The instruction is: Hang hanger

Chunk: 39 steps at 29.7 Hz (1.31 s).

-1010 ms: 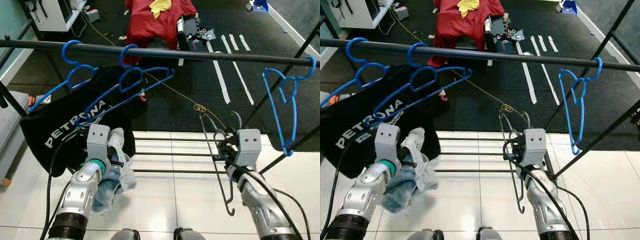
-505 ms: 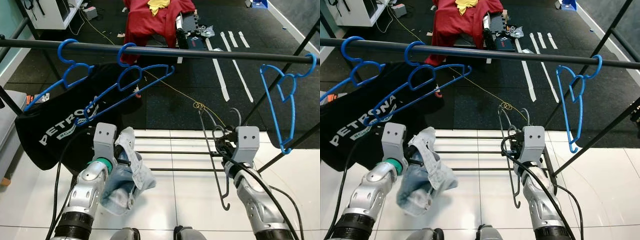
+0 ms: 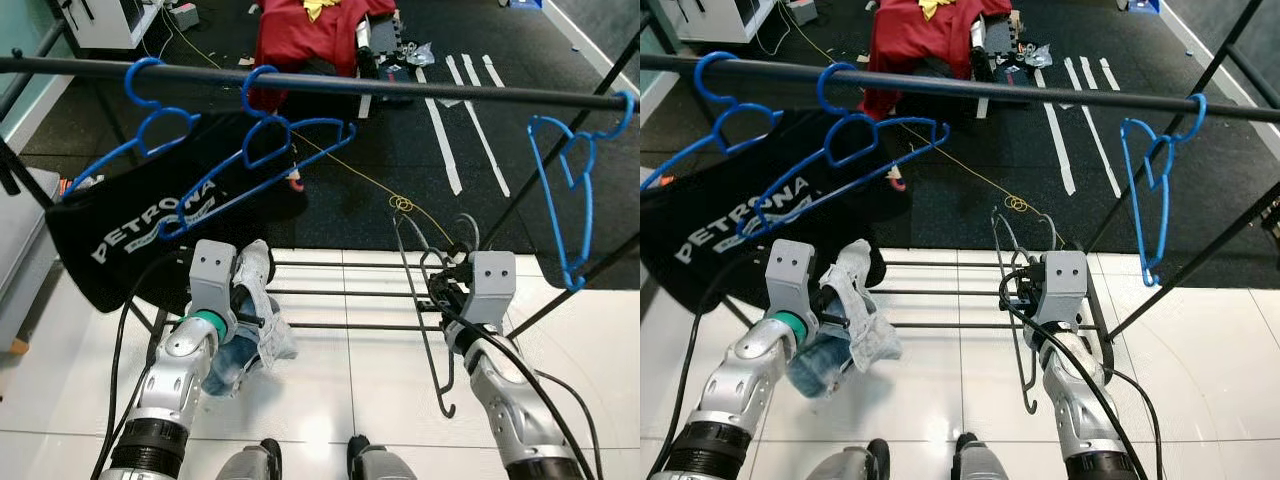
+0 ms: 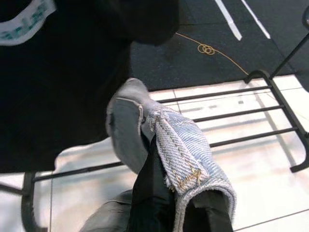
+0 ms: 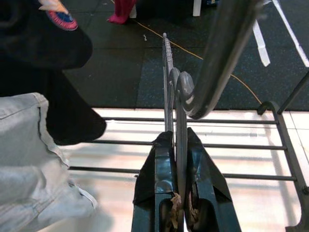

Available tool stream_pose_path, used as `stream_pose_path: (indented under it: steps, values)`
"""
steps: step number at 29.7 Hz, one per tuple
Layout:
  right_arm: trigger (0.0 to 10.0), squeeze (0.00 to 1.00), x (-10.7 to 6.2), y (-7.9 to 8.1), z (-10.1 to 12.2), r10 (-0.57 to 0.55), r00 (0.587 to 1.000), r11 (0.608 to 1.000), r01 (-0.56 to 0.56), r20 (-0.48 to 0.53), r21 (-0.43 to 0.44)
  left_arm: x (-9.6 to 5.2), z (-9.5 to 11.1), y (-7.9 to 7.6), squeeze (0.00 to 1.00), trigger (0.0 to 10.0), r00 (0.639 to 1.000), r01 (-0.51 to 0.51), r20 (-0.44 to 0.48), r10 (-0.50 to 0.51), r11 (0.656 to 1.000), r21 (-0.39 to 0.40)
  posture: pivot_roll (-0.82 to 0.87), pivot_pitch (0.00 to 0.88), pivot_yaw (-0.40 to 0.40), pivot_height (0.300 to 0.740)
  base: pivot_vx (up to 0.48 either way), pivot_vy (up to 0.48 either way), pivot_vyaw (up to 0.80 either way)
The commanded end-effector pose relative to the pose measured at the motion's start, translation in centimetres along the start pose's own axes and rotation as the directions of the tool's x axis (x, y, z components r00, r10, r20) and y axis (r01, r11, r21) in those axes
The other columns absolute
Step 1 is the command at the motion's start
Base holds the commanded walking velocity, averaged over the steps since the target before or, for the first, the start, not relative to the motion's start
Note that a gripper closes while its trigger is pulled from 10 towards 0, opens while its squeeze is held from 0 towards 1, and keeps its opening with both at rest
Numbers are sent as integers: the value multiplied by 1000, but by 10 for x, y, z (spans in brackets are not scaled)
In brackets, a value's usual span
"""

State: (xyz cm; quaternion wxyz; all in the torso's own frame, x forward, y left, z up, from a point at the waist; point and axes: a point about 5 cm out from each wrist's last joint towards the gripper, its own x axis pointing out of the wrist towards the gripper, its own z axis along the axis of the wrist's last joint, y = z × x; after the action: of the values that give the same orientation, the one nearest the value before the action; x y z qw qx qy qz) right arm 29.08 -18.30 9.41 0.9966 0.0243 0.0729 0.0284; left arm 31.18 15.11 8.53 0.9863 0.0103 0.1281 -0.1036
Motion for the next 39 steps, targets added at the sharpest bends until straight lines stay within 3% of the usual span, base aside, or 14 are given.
stream_pose_path:
  steps: [1, 34, 39]
  values:
    - [10000, 0, -2, -1, -6, -3, 1000, 1000, 3, -15, -1, 0, 0, -2, 0, 10000, 1000, 13, 9, -13, 1000, 0, -64, 120, 33, 740, -330, 0, 0]
    - [10000, 0, -1, 1, -8, -14, 1000, 1000, 14, -17, 28, 0, 1, 0, 0, 10000, 999, 41, 2, -41, 999, 19, -55, 106, 37, 740, -317, 0, 0]
    - [10000, 0, -2, 1, -9, -24, 1000, 999, 24, -17, 38, 1, -2, -1, 0, 10000, 998, 60, -29, -58, 996, 60, -56, 100, 41, 740, -50, 0, 0]
